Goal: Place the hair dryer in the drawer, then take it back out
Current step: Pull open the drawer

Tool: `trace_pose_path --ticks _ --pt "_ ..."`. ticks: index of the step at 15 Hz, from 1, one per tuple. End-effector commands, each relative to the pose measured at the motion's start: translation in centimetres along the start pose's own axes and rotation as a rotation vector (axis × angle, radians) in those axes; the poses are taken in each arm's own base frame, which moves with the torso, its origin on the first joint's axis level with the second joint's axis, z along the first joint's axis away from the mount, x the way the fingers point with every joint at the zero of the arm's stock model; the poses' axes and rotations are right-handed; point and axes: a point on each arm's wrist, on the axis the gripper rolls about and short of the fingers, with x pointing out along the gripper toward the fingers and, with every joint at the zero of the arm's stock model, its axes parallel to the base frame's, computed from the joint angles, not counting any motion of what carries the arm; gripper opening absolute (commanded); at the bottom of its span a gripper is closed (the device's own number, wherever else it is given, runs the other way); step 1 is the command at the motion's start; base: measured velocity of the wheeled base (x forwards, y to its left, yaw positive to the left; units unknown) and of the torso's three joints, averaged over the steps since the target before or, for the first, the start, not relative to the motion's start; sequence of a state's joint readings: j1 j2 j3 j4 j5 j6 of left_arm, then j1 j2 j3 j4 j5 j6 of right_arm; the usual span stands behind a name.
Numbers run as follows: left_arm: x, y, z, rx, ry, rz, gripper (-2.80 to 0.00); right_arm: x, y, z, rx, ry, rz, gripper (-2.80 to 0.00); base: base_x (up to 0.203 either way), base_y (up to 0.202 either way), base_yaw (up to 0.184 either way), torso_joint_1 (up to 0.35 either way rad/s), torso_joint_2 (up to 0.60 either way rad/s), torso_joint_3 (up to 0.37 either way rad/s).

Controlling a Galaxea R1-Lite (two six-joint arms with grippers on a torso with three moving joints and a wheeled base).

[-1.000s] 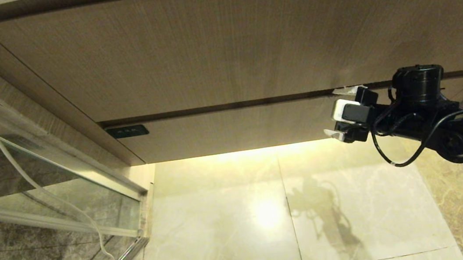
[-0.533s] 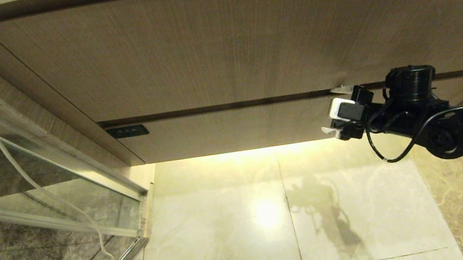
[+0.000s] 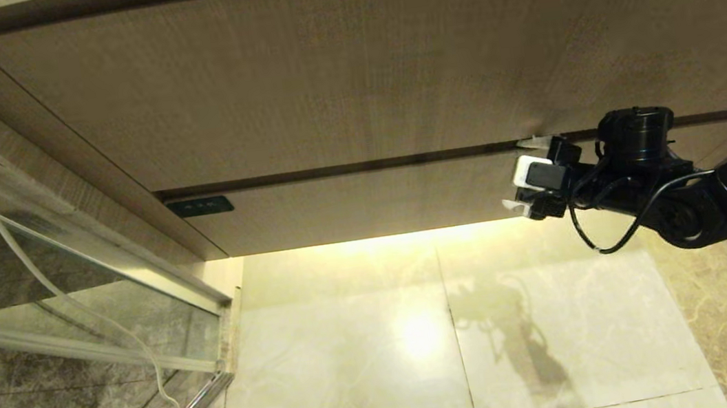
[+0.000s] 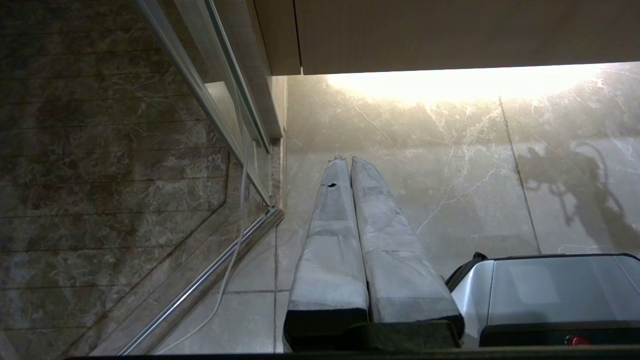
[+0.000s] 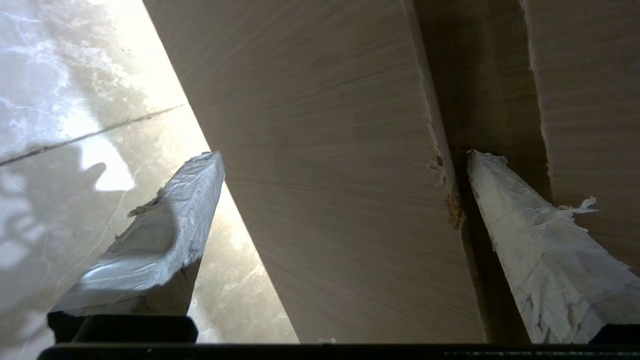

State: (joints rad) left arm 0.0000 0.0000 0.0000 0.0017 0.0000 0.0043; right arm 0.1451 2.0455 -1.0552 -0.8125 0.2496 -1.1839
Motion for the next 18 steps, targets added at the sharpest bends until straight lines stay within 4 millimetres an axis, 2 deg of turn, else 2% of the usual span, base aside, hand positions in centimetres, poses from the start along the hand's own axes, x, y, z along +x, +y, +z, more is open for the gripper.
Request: trace_pose_path --ticks 1,7,15,18 --pt "0.0 0.0 0.0 0.000 0.001 0.000 -2.80 0.6 -0.2 -0.2 -0.004 -0.007 -0.023 0.00 0.000 0.000 0.000 0.000 0.00 0.000" --pt "0.0 0.0 0.0 0.000 0.001 0.000 -2.80 0.5 0.8 -2.1 0.021 0.063 0.032 0.00 0.000 0.000 0.000 0.000 0.00 0.000" --pt "0.0 0.0 0.0 0.000 0.001 0.000 -2.80 -2.0 1.1 -3.7 0.073 0.245 0.144 0.00 0.000 0.000 0.000 0.000 0.00 0.000" --pt "0.0 0.0 0.0 0.000 0.001 0.000 -2.80 -2.5 1.4 -3.7 0.081 0.255 0.155 0.00 0.000 0.000 0.000 0.000 0.00 0.000"
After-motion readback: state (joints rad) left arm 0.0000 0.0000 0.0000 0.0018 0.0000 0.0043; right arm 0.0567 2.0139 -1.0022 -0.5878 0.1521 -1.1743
